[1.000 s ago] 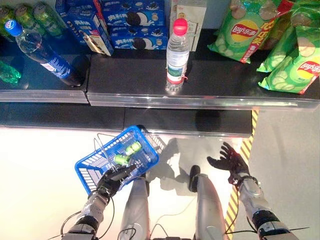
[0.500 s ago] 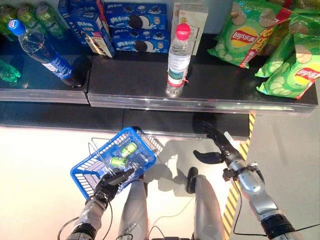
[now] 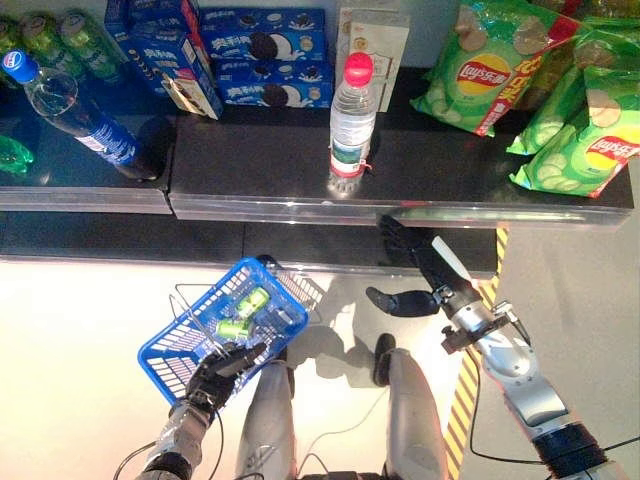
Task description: Pick up the drink and place into the basket.
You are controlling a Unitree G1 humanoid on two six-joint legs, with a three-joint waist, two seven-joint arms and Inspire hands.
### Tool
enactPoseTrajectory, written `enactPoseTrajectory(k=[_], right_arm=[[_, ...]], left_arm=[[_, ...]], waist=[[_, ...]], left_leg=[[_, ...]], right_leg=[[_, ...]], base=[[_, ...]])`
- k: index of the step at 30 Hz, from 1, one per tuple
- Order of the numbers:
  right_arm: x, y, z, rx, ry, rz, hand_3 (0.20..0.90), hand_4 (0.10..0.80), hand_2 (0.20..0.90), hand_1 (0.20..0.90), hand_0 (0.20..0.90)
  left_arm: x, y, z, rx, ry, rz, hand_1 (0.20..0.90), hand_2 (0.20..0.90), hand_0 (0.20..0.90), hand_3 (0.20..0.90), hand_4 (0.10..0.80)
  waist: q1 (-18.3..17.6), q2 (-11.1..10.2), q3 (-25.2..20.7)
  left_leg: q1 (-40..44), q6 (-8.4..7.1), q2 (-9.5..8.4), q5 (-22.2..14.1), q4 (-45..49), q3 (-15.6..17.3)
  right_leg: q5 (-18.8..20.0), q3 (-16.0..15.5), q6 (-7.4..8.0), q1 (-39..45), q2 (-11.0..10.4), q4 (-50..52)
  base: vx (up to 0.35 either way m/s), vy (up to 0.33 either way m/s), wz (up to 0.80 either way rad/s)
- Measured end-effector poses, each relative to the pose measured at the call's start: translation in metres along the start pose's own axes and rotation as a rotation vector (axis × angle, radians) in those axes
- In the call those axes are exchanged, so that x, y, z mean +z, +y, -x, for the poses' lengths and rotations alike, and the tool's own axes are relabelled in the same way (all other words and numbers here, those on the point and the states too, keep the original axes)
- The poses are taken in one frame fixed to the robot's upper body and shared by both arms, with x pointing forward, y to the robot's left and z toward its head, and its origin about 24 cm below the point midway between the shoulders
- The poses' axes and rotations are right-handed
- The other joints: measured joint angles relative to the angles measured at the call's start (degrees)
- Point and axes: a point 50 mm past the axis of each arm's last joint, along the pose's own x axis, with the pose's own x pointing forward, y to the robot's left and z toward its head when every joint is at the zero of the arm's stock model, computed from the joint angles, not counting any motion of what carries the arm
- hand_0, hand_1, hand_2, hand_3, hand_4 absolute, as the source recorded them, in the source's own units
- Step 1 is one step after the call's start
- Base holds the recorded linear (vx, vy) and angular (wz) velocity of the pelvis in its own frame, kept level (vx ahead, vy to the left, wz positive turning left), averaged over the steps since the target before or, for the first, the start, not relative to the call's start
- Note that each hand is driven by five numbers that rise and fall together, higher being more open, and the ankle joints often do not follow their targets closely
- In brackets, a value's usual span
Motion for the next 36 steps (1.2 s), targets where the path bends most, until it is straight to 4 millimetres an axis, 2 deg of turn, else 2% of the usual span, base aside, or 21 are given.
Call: enactPoseTrajectory(k=[10,28,36], right_arm=[[0.019,-0.024,-0.013,-0.103,-0.109,-0.122,0.900,0.800,0.900,0.900,0.900],[0.044,-0.043,-0.035,-0.194,-0.228,-0.141,0.900,0.800,0.900,0.900,0.900],[0.039,-0.050,-0.045,-0.229,-0.176,-0.140,0.900,0.800,0.900,0.900,0.900]], left_arm=[[-0.004,-0.001,0.000,0.001,0.012,0.003,0.300,0.300,0.300,0.200,0.100],[-0.010,-0.004,-0.001,-0.006,0.041,0.004,0.300,0.300,0.300,0.200,0.100],[-0.010,-0.007,-0.003,-0.016,0.059,-0.010,0.300,0.300,0.300,0.200,0.100]], waist=[[0.1,0.5,0.3],[0.6,1.7,1.1],[1.8,1.9,1.1]], left_leg=[[0.8,-0.02,-0.13,0.0,-0.6,0.1],[3.4,-0.05,-0.19,0.7,-2.4,-0.3],[4.2,-0.47,-0.28,1.5,-3.6,-0.4]], right_leg=[[0.0,-0.1,0.08,0.6,-0.2,-0.1],[-0.1,-1.2,0.06,3.4,-0.5,-1.2],[-0.3,-1.6,-0.10,4.1,-0.7,-1.3]], base=[[0.010,0.007,0.00],[0.019,-0.004,0.02],[0.005,-0.003,0.01]])
